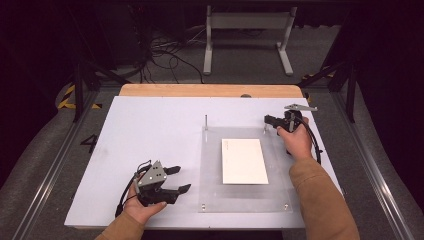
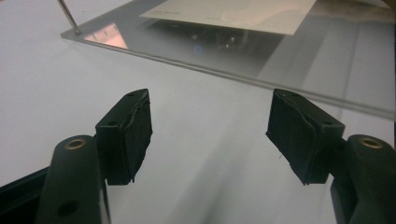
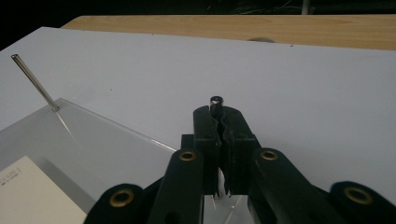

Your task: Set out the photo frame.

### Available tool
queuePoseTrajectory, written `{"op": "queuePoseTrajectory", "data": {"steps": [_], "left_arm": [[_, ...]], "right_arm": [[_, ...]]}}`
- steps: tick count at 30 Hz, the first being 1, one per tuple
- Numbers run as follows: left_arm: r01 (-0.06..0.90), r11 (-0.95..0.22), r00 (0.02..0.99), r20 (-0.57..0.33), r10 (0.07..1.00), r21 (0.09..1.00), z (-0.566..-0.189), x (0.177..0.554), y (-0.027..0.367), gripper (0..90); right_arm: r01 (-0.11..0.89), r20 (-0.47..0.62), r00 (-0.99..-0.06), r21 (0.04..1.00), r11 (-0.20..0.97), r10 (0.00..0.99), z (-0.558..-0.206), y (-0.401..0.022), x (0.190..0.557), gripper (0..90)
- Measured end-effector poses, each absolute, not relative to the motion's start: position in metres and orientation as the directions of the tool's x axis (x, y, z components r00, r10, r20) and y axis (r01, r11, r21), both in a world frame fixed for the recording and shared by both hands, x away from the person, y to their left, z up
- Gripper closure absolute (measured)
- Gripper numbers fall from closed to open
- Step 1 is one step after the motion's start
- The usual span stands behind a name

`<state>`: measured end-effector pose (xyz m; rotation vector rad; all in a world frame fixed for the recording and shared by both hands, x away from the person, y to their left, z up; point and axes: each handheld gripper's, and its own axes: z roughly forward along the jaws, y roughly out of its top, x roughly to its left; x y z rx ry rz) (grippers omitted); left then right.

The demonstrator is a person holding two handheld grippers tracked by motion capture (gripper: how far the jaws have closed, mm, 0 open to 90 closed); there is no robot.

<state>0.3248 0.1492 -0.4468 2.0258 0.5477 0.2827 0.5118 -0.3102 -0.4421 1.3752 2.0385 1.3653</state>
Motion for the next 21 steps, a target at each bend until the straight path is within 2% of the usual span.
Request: {"op": "queuePoseTrajectory", "data": {"steps": [10, 17, 21], "left_arm": [[0.193, -0.446, 0.893, 0.033, 0.450, 0.874, -0.451, 0.322, 0.137, 30.6], [0.080, -0.435, 0.895, 0.128, 0.428, 0.897, -0.446, 0.317, 0.130, 27.4], [0.013, -0.465, 0.894, 0.198, 0.402, 0.885, -0.446, 0.315, 0.121, 25.8]], "right_arm": [[0.552, 0.264, -0.462, 0.833, 0.042, 0.847, -0.443, -0.311, 0.516, 85.3], [0.565, 0.289, -0.461, 0.825, 0.026, 0.839, -0.444, -0.312, 0.518, 85.0], [0.570, 0.294, -0.453, 0.822, 0.020, 0.842, -0.445, -0.311, 0.519, 85.0]]}}
